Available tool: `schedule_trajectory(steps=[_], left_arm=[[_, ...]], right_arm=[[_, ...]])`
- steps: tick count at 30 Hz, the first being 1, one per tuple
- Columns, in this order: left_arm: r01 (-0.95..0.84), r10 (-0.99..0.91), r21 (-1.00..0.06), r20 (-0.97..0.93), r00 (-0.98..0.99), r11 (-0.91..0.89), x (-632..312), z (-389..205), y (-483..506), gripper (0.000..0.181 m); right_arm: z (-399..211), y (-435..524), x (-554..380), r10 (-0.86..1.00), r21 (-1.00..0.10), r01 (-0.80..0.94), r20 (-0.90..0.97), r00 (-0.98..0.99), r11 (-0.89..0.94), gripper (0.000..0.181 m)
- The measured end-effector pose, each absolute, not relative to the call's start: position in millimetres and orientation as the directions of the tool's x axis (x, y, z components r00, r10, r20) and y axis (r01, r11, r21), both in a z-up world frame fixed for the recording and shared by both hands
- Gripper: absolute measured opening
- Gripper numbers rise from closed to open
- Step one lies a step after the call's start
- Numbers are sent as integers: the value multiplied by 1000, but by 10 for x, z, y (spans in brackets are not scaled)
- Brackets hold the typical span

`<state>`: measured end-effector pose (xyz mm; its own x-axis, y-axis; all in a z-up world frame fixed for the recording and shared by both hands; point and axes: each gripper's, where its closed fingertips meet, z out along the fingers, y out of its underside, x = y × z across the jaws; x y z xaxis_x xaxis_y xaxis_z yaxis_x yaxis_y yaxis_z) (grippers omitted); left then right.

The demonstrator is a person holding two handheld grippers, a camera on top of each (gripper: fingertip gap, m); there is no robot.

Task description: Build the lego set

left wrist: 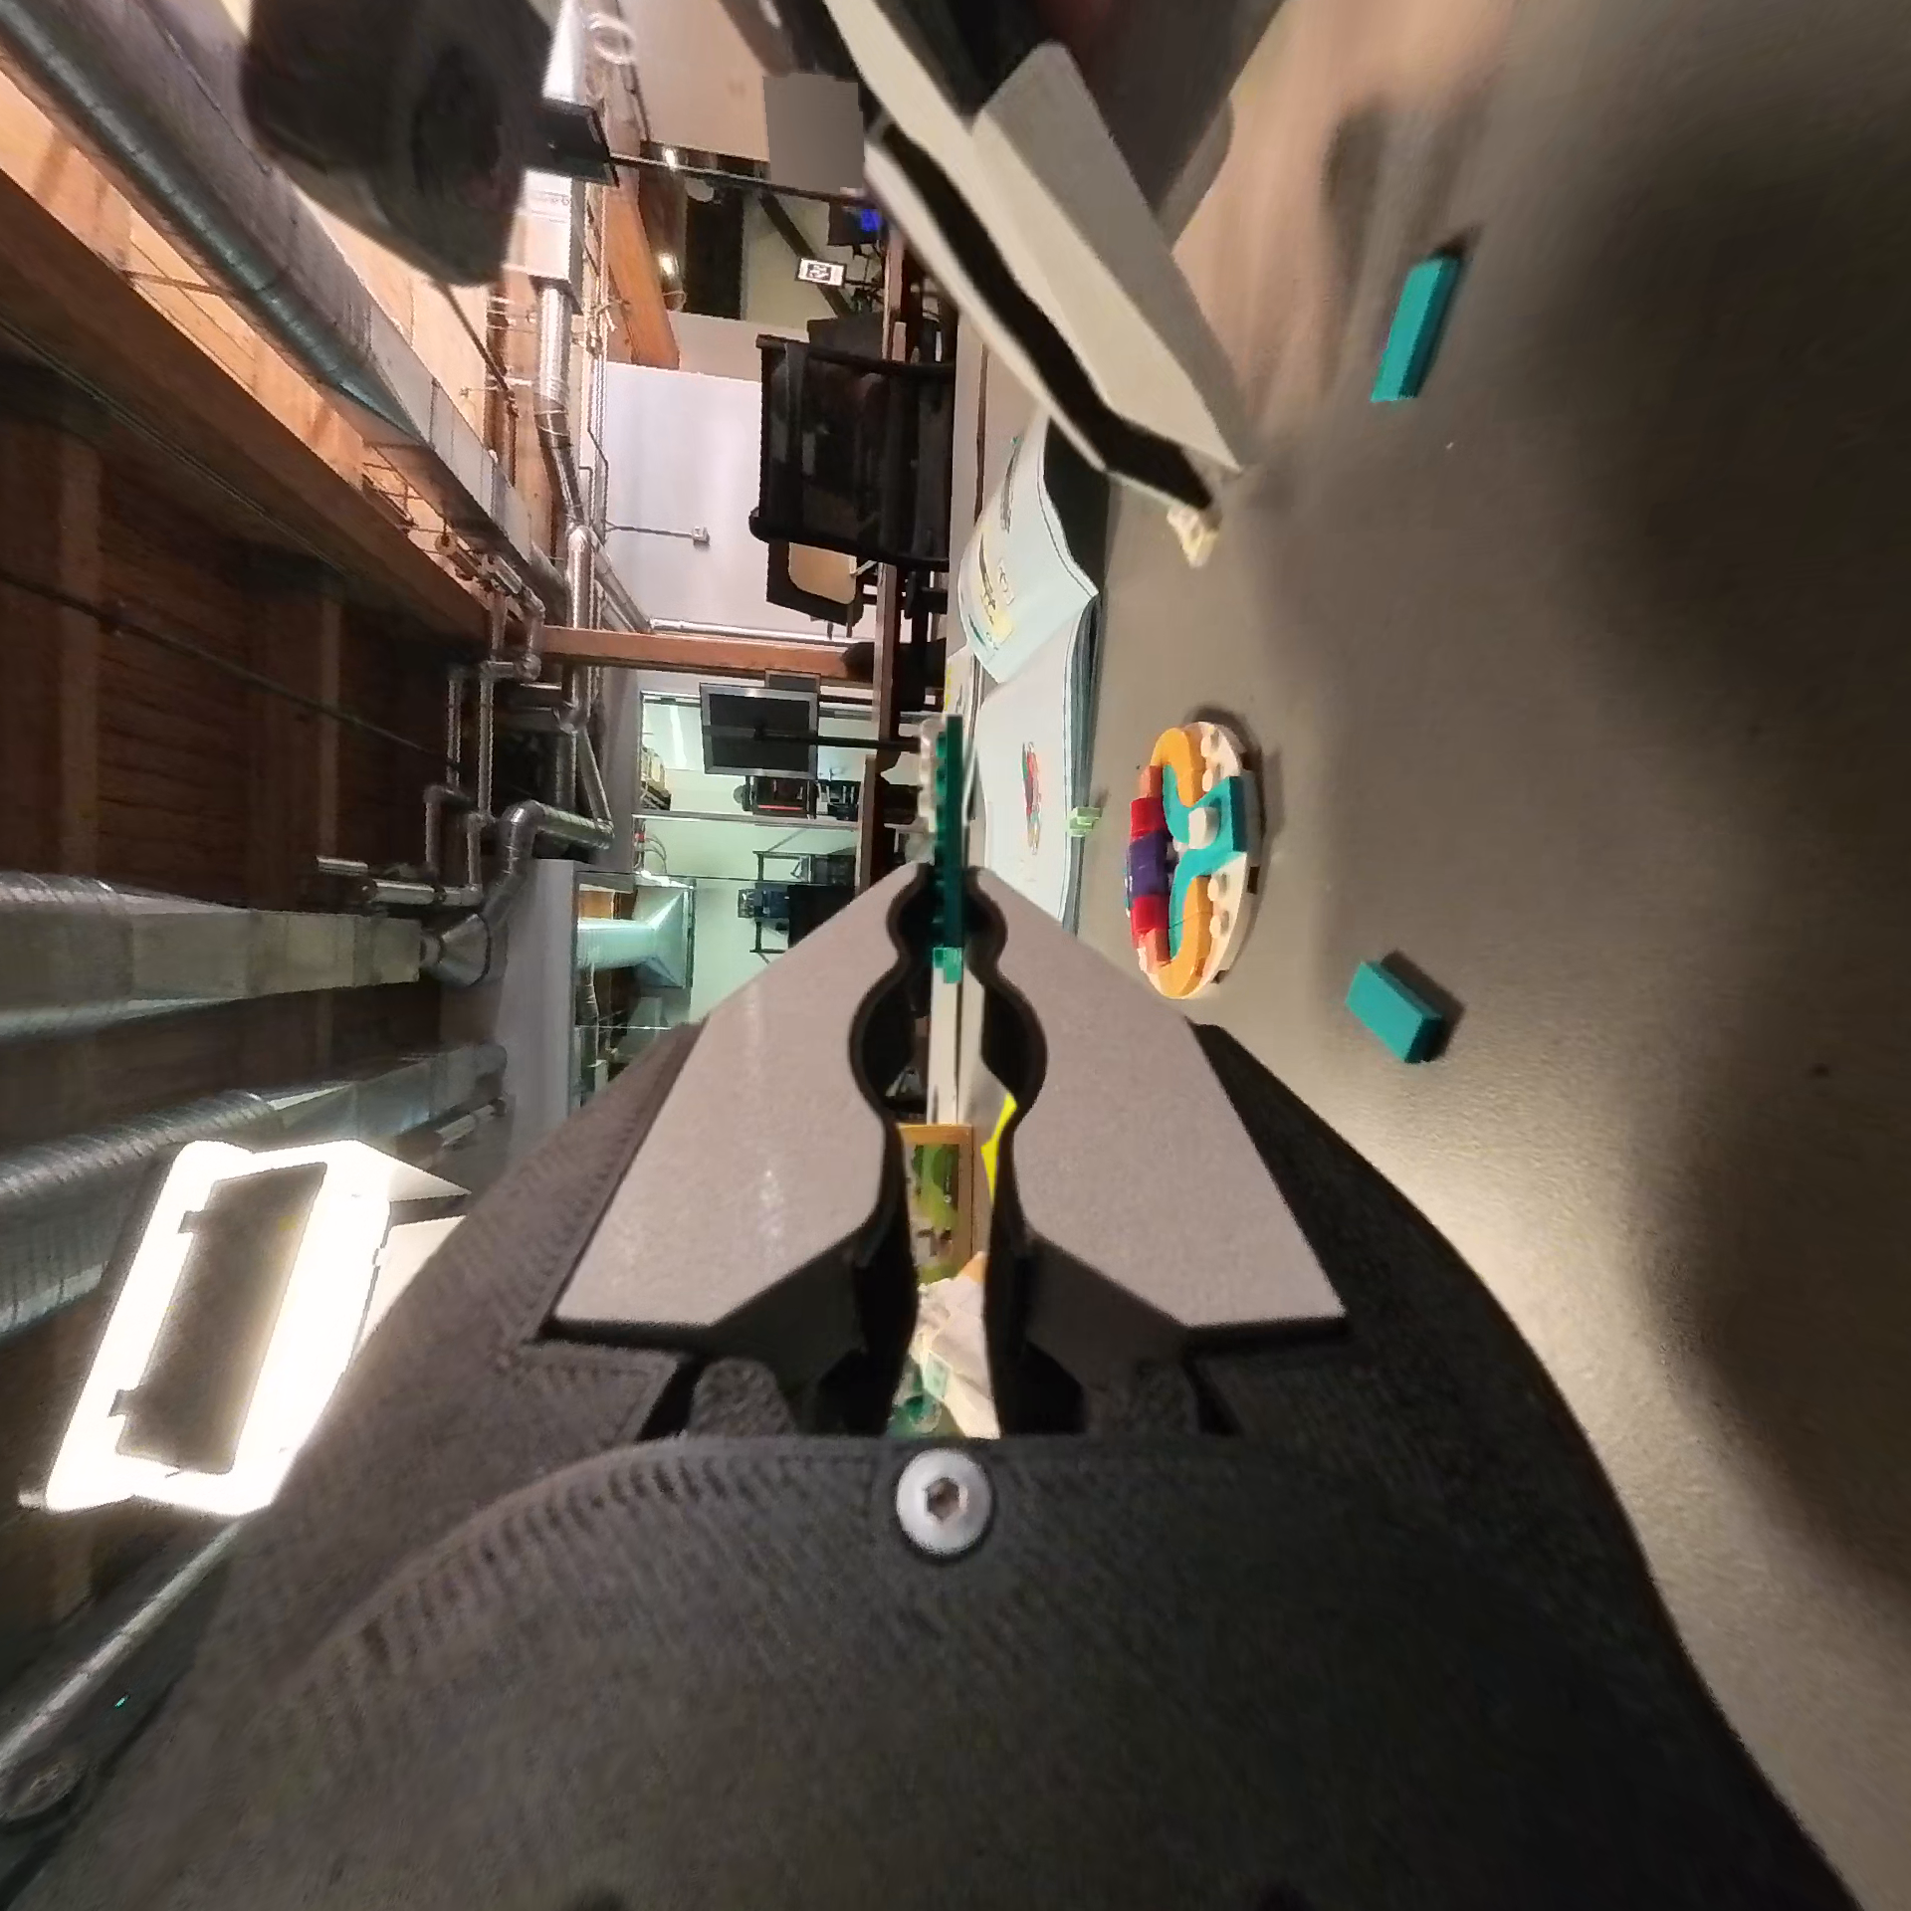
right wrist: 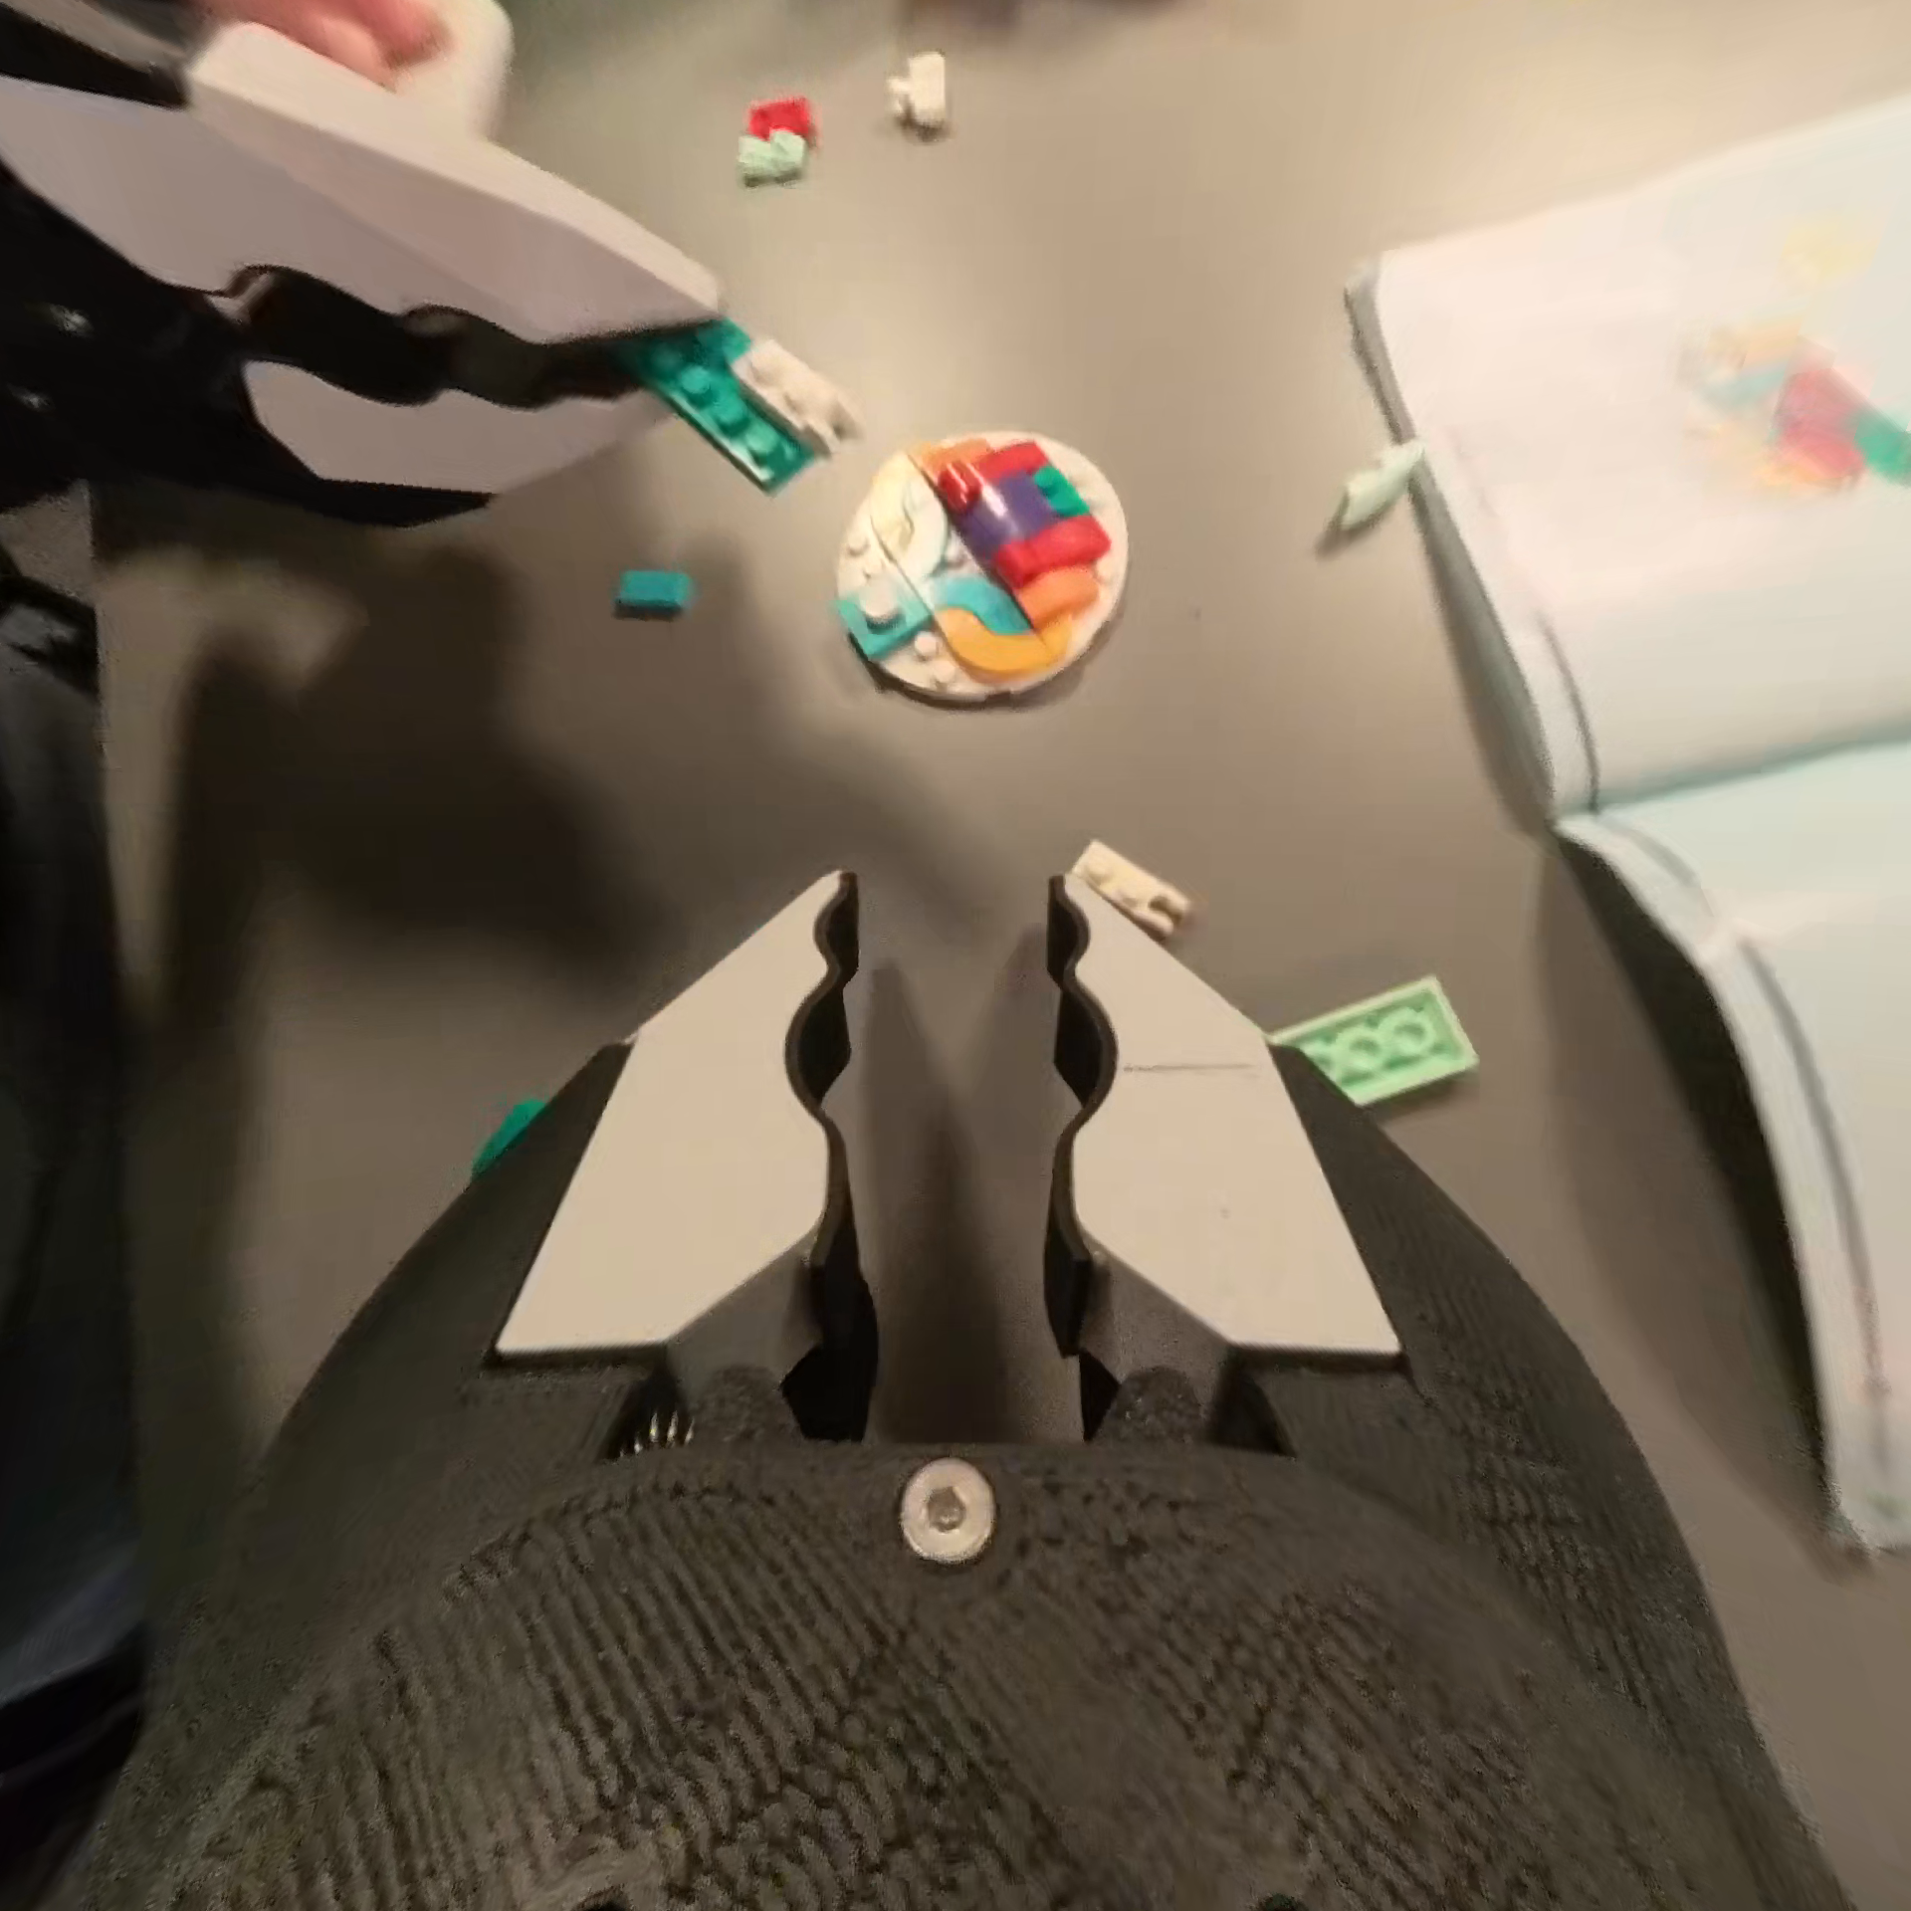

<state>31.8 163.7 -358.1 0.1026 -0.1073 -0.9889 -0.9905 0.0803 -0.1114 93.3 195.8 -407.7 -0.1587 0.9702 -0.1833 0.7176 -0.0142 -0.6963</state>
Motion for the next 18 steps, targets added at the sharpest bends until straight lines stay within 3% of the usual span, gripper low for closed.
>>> schedule_trajectory(steps=[4,7,11,14,18], left_arm=[[-990,-107,-110,-989,100,91,338,-3579,1627,2],[-990,-104,-102,-990,91,101,356,-3576,1619,2],[-990,-104,-89,-991,78,109,376,-3585,1614,2],[-990,-108,-88,-991,76,108,374,-3590,1614,2],[-990,-118,-78,-991,65,115,396,-3614,1614,2]], right_arm=[[-4029,2194,873,948,-712,649,72,-310,266,40],[-4140,2212,887,896,-655,655,80,-436,377,32],[-4162,2174,934,860,-607,696,-43,-509,382,8],[-4125,2145,949,852,-586,719,-89,-515,374,5],[-3631,1879,729,835,-730,597,-66,-547,333,5]])
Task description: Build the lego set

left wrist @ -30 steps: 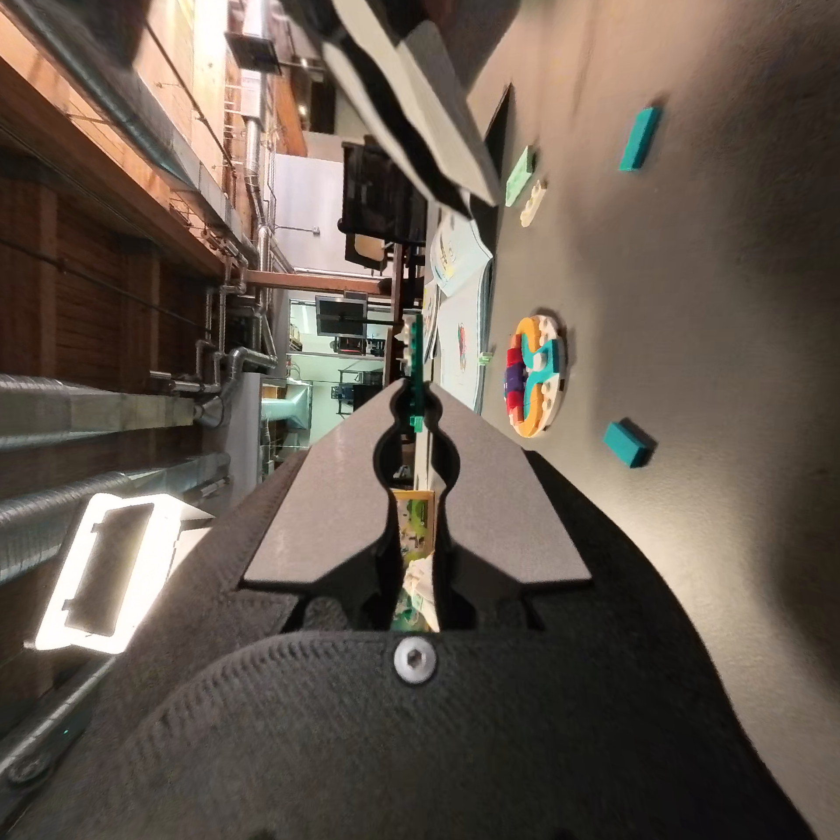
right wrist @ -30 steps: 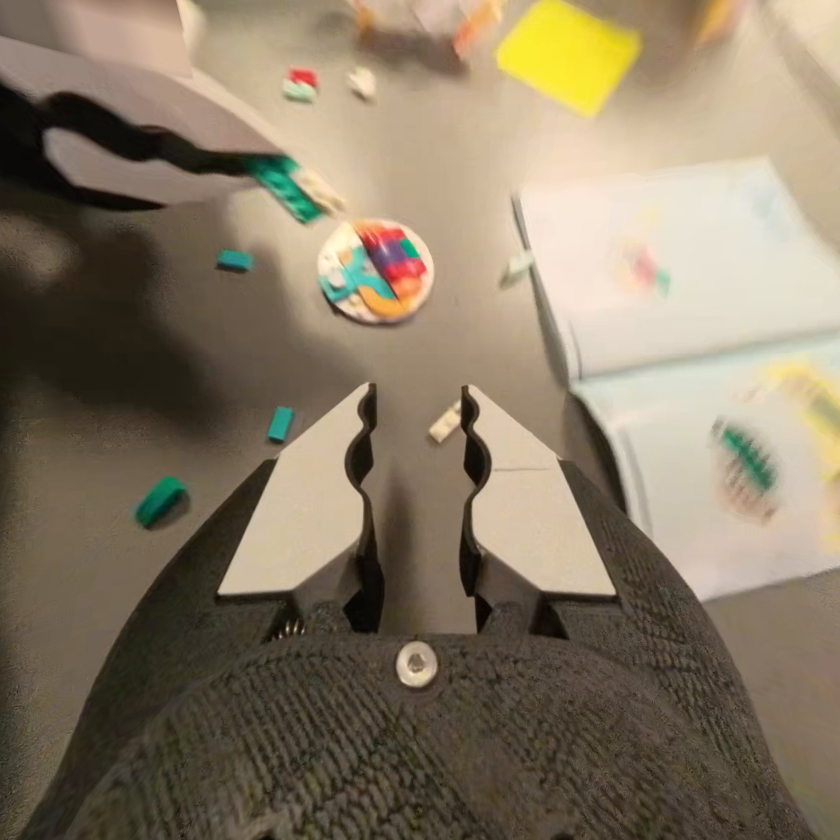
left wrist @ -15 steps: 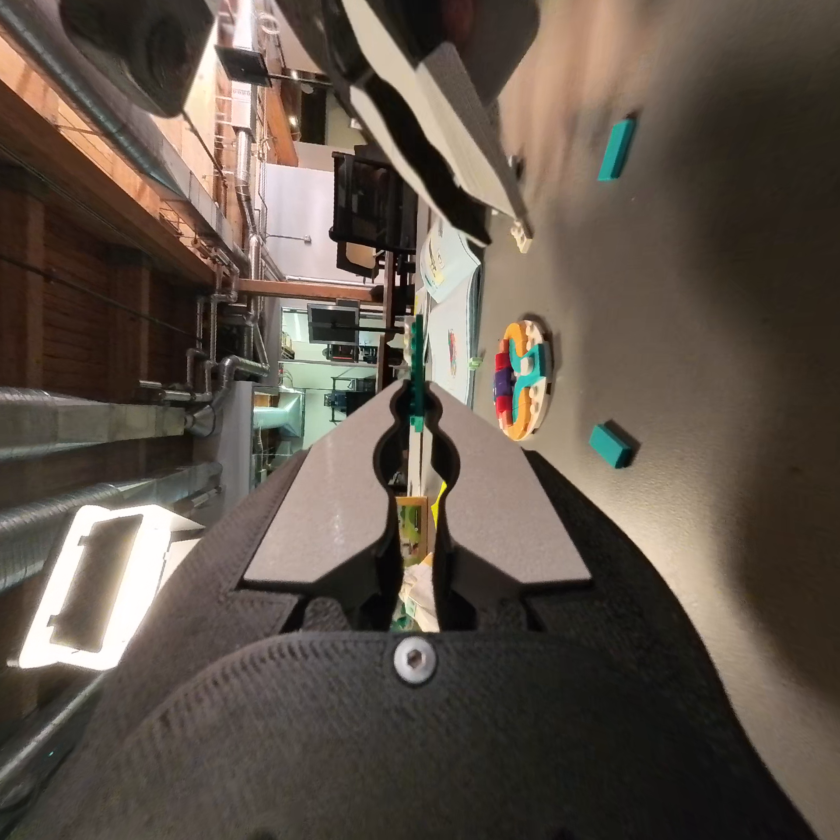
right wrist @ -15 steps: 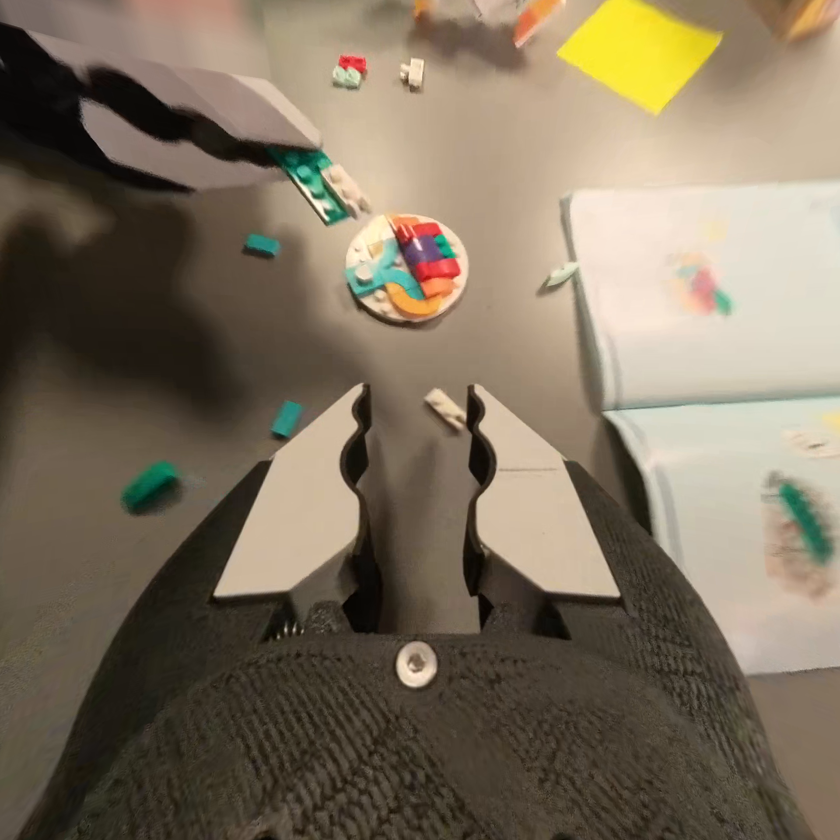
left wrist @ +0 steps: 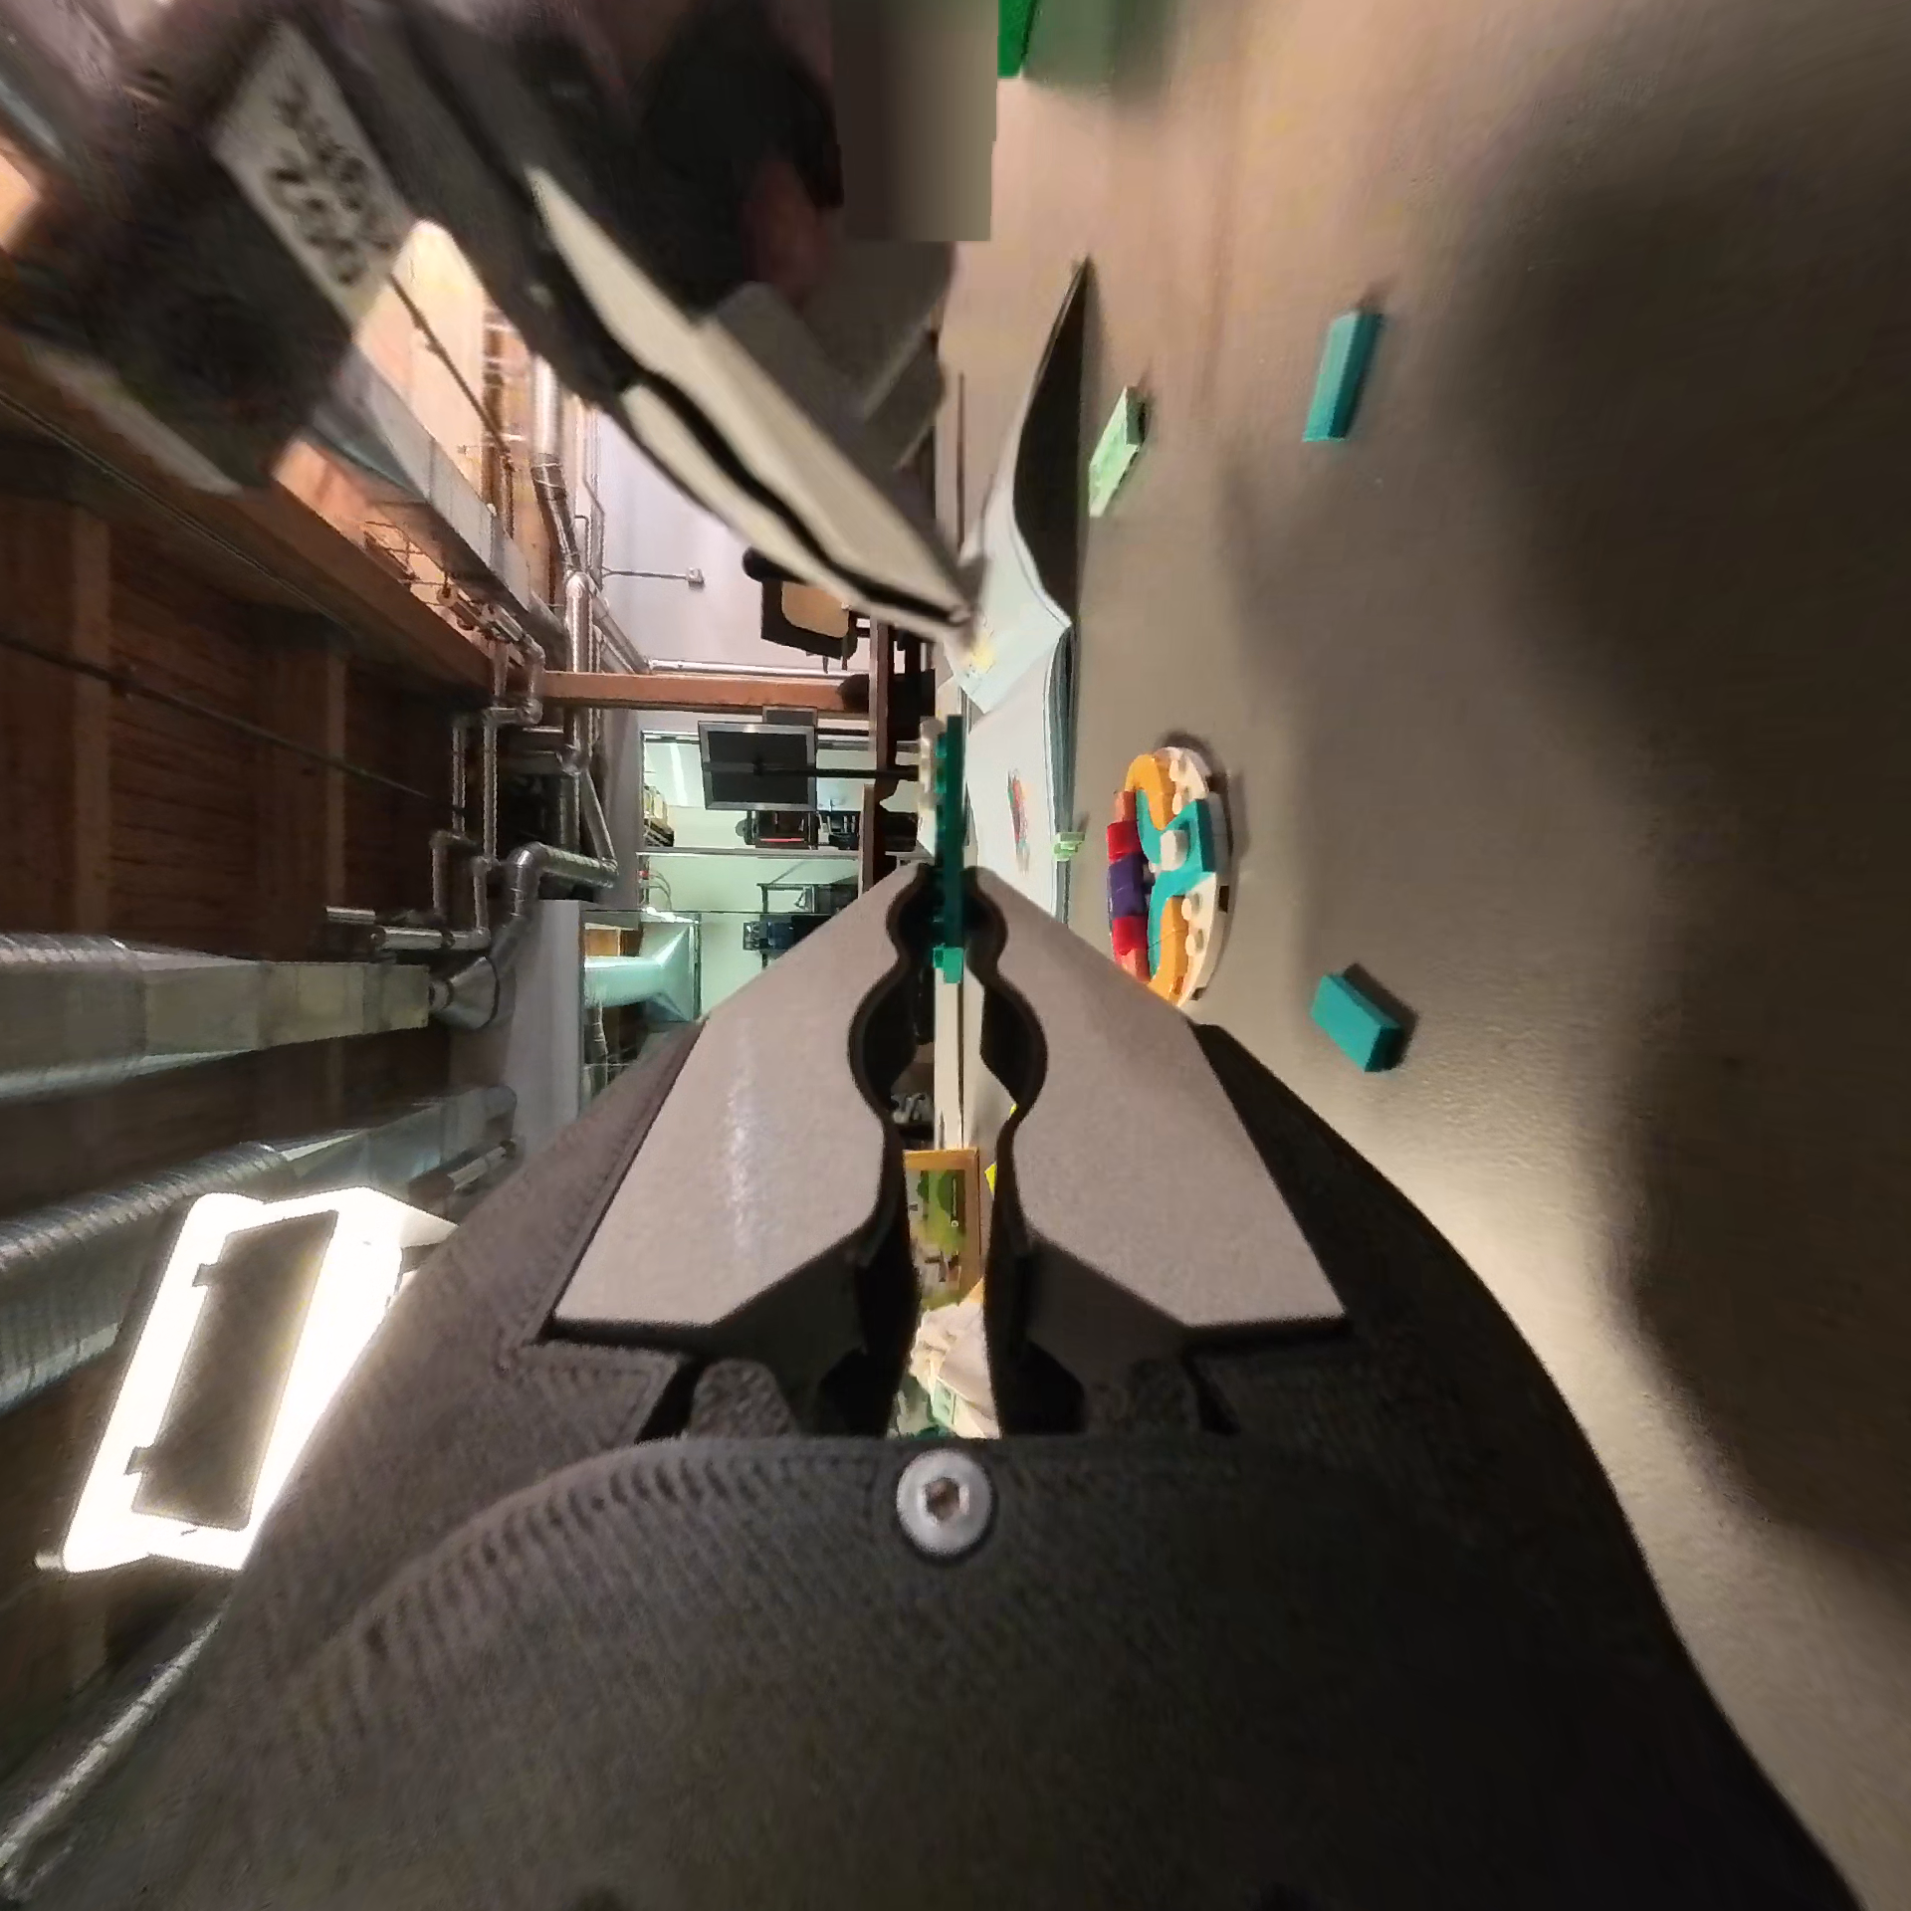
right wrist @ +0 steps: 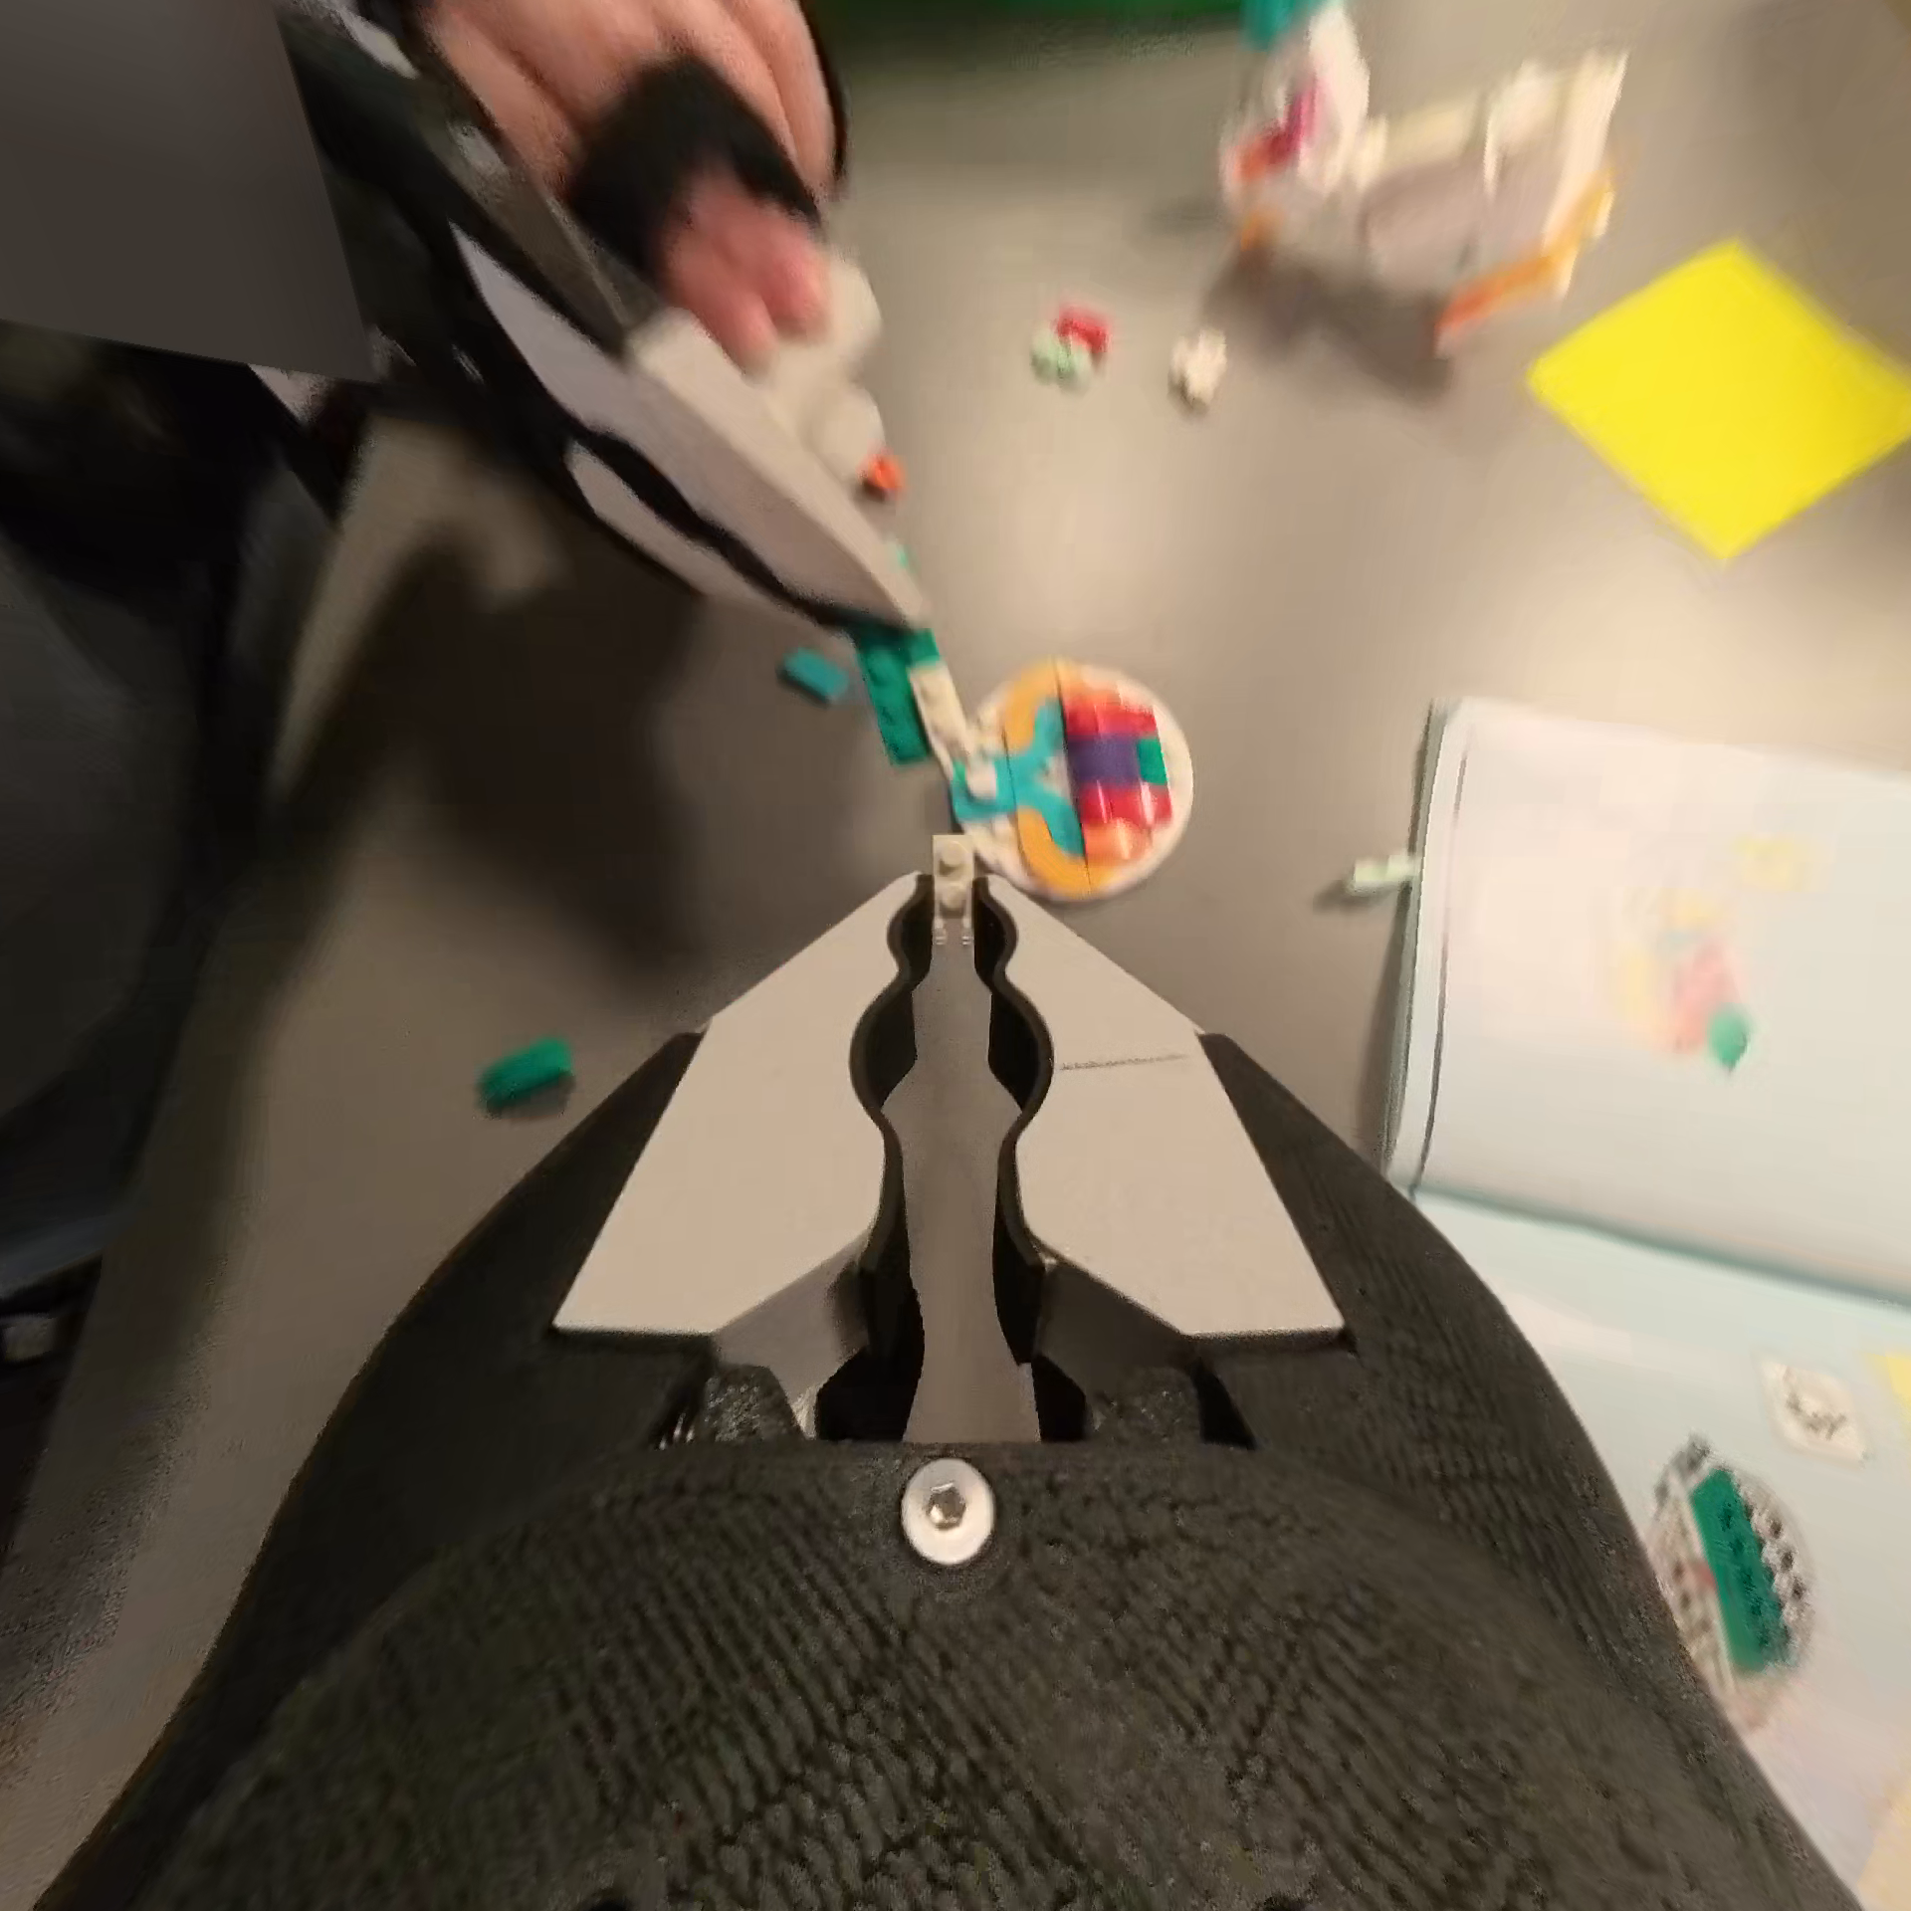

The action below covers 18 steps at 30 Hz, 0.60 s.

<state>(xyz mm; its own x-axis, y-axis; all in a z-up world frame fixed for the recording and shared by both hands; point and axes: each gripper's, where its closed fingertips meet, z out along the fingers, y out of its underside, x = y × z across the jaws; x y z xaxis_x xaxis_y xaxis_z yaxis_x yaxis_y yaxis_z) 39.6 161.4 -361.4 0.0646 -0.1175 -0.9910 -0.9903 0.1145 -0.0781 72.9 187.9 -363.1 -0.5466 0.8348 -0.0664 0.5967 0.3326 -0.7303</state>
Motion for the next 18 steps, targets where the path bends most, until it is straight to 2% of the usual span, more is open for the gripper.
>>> schedule_trajectory(steps=[2,6,18], left_arm=[[-990,-119,-76,-991,62,118,407,-3618,1612,2],[-989,-117,-76,-991,62,123,421,-3613,1609,2],[-989,-113,-84,-991,70,124,421,-3598,1604,3]], right_arm=[[-3472,1738,659,818,-756,554,-44,-574,348,5],[-3489,1614,584,794,-703,555,22,-608,445,5],[-3526,1611,539,761,-615,550,133,-635,565,8]])
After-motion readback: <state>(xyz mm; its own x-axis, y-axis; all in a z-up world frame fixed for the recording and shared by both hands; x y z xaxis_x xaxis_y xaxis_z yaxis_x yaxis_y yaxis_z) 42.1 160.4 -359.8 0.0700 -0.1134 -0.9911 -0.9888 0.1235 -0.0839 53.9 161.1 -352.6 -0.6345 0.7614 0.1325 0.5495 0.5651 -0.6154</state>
